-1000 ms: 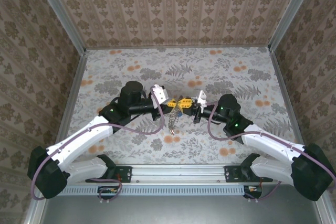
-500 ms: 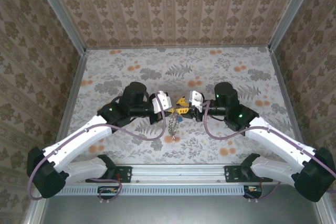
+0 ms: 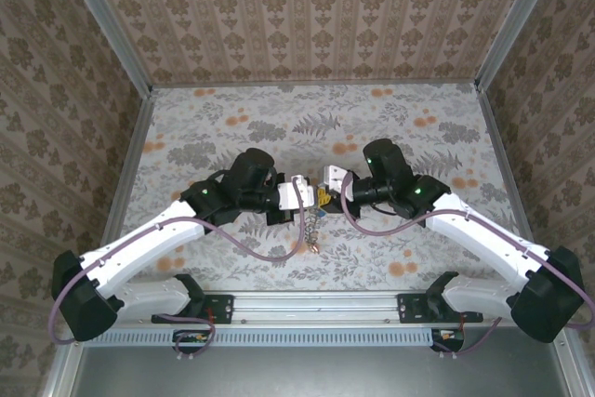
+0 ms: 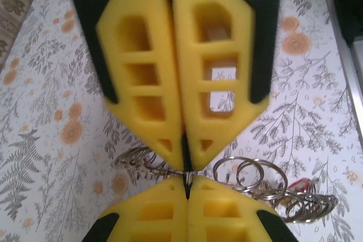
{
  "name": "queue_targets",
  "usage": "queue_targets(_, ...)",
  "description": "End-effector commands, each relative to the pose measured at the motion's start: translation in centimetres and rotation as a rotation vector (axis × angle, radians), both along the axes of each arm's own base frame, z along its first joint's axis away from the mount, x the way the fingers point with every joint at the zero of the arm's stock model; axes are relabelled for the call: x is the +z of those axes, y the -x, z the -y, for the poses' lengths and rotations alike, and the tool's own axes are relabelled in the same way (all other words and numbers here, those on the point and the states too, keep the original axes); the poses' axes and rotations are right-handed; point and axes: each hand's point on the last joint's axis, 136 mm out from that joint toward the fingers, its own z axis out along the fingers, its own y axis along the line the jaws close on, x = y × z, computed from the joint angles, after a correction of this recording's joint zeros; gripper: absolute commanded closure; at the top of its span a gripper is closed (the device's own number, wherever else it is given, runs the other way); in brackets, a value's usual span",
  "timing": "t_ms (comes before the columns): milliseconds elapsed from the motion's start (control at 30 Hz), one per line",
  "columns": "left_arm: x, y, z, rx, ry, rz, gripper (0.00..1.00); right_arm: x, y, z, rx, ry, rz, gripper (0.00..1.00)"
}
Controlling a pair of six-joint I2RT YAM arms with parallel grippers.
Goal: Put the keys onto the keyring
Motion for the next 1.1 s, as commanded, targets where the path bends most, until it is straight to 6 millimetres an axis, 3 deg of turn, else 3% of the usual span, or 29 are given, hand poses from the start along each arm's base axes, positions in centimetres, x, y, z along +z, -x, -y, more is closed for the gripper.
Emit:
queue_targets(0,2.8,-0.4,0.7,-0.013,0.057,0.072,1.00,1.1,0.2,-0.5,0.016,-0.022,0.002,1.00)
queue_targets(33,3.0,-0.5,0.7,-0.007,0.062,0.075,1.00,0.9,0.1,-0.4,0.010,-0.020,0.000,1.00)
queue_targets(100,3.2,-0.6,0.6,0.003,0.068,0.079,1.00,0.6,-0.1,-0.3,-0.007,-0.009,-0.011,0.82)
queue_targets(133,3.3,-0.6,0.6,0.003,0.072,0.082,1.00,0.3,-0.3,-0.2,-0.021,0.000,-0.019,0.79)
queue_targets(533,3.7,-0.5,0.7,0.002,0.091,0.082,1.00,-0.7,-1.5,-0.2,-0.096,0.021,-0.063,0.78)
queue_targets(900,4.3,-0.2,1.0,-0.005,0.155,0.069,1.00,0.4,-1.0,-1.7,-0.046,-0.089,-0.123,0.83)
queue_targets(1000,4.5,-0.3,0.8,0.002,0.182,0.062,1.00,0.7,-1.1,-1.9,-0.045,-0.117,-0.131,1.00)
queue_targets(1067,4.6,-0.4,0.4,0.013,0.198,0.053,1.00,0.9,-1.0,-1.9,-0.045,-0.141,-0.119,1.00)
